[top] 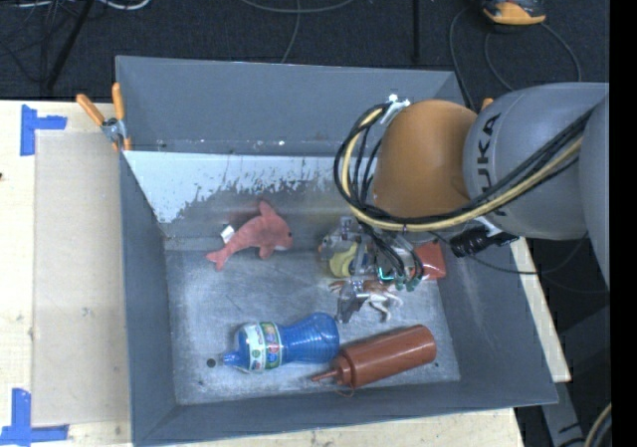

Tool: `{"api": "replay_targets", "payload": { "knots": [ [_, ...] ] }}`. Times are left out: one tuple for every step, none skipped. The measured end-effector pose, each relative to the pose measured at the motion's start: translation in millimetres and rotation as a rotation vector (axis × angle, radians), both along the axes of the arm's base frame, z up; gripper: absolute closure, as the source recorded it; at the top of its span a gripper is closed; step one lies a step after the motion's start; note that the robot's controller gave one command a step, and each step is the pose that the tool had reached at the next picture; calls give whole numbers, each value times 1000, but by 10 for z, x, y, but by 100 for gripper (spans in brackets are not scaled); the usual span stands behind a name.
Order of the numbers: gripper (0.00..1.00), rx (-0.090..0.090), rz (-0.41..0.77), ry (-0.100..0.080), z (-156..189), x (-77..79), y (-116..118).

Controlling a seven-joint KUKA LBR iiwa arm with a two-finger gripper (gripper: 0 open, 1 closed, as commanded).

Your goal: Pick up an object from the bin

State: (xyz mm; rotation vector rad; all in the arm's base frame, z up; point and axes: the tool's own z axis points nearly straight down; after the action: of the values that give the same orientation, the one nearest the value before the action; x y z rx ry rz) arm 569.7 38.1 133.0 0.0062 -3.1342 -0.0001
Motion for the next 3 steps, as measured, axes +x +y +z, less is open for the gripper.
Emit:
{"api": "replay_targets", "payload": {
  "knots": [
    [100,1,-2,-6,38,15,-1],
    [100,1,-3,-6,38,15,0],
    [100,0,22,0,463,72,-51]
  ]
}}
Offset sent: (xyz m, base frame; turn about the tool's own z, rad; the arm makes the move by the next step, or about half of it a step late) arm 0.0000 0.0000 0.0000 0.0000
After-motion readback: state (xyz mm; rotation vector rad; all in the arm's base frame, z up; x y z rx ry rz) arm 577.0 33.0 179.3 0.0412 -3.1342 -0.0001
